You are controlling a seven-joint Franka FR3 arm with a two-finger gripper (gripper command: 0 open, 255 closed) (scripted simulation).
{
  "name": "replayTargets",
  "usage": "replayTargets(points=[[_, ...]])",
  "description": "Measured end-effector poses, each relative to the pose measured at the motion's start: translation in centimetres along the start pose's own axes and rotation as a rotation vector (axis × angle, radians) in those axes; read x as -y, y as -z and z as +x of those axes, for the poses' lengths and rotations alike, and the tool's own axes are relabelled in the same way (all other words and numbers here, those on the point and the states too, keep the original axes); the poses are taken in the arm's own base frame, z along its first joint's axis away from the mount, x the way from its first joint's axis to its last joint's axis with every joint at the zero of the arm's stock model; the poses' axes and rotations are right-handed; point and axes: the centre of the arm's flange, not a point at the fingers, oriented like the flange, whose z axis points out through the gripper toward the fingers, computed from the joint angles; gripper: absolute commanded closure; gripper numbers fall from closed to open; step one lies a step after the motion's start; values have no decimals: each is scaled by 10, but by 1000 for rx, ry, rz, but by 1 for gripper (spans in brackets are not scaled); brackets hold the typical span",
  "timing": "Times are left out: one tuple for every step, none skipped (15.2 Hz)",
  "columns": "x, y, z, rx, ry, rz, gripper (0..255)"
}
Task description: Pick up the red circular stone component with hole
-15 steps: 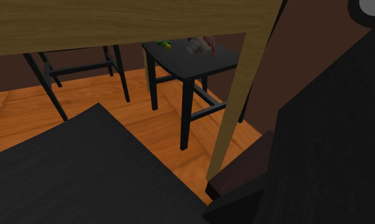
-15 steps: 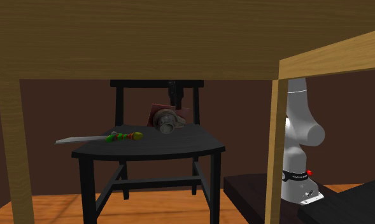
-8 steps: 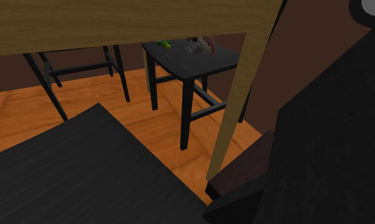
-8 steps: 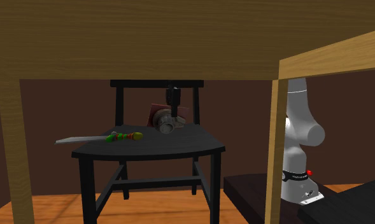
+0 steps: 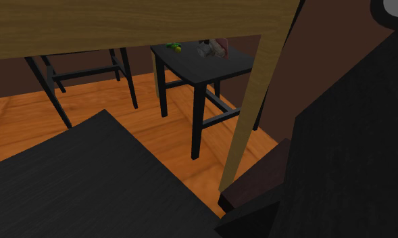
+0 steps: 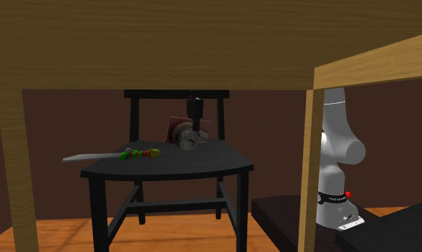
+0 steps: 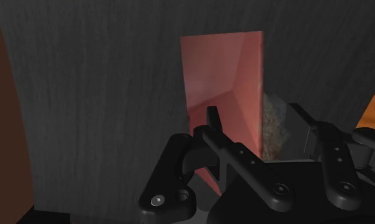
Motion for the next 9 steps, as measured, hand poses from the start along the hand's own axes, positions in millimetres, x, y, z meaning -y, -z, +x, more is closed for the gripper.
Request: replayTargets(points=[[0, 3, 1, 1, 0, 0, 255], [0, 8, 0, 2, 0, 0, 255], [-1, 12, 1, 2, -1, 0, 255], [-1, 16, 0, 2, 0, 0, 255], [-1, 22, 1, 2, 0, 0, 255], [-1, 23, 2, 14, 0, -1, 255], [-1, 23, 2, 26, -3, -2, 255], [-1, 23, 3, 39, -4, -3, 255], [-1, 23, 4, 49, -4, -4, 255]])
